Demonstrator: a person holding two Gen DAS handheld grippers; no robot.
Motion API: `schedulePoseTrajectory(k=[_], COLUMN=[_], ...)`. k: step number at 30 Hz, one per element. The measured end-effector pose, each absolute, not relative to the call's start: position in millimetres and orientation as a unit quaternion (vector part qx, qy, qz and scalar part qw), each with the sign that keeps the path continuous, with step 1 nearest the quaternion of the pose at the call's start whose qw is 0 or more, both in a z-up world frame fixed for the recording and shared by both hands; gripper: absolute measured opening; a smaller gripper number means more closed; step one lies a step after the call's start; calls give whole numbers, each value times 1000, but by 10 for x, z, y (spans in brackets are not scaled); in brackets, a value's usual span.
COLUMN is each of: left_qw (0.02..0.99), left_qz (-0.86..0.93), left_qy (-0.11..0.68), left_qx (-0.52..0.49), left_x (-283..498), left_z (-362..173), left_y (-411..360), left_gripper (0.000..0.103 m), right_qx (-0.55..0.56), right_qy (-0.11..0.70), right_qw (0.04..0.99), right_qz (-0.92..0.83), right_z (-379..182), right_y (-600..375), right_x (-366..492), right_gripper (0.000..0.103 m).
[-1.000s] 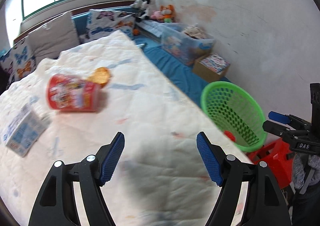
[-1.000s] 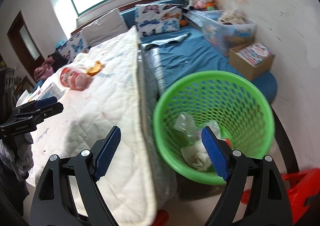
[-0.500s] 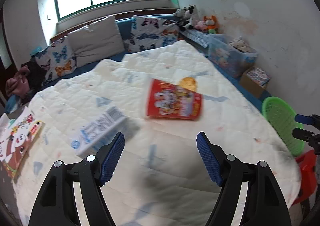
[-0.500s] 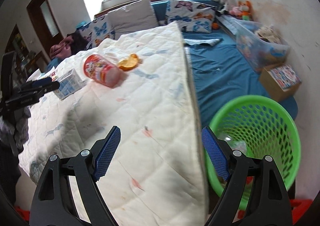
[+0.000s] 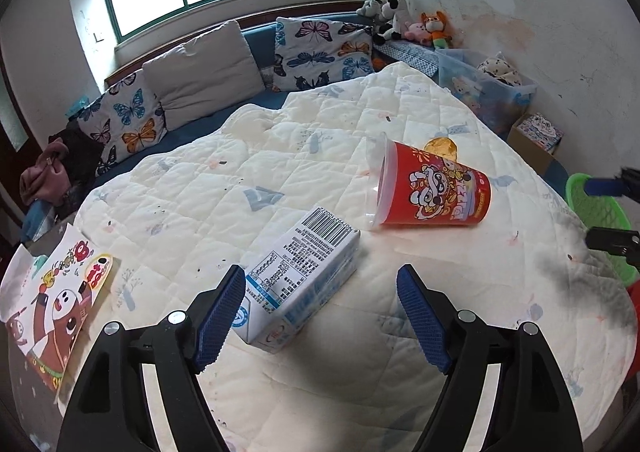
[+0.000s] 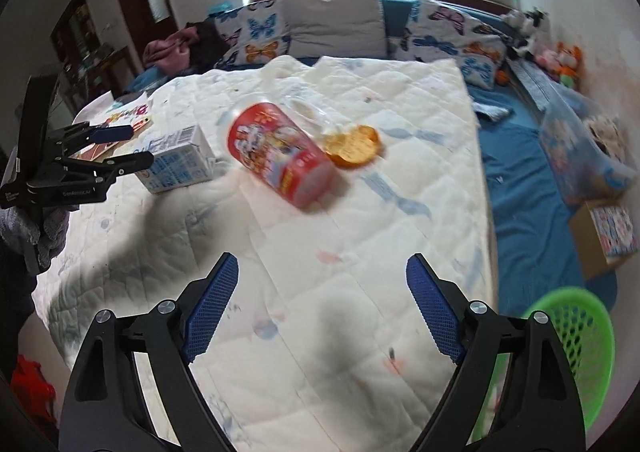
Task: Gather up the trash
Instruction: 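Grasp the red paper cup with the right tool while the left tool grasps the milk carton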
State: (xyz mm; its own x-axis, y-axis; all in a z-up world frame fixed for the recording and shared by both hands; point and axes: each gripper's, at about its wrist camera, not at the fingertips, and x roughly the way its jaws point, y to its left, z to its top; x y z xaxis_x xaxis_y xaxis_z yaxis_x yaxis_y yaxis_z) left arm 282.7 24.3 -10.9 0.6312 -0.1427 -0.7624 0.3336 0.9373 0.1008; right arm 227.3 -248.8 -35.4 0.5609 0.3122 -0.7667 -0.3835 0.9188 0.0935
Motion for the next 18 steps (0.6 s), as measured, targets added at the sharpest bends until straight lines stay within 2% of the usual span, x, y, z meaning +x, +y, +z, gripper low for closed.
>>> schedulePoseTrajectory(k=[18], left_qw=[872], left_qz=[-186], left_qy=[433], left_qx=[134], left_x=[3114], left_z=[-261], left_y=[445], left_gripper=[83], right_qx=[-196], right_qy=[452], right_qw=[821], right_qz=[288], right_z=[-573], right_y=[-1519], right_x=[3349], right_gripper=[89])
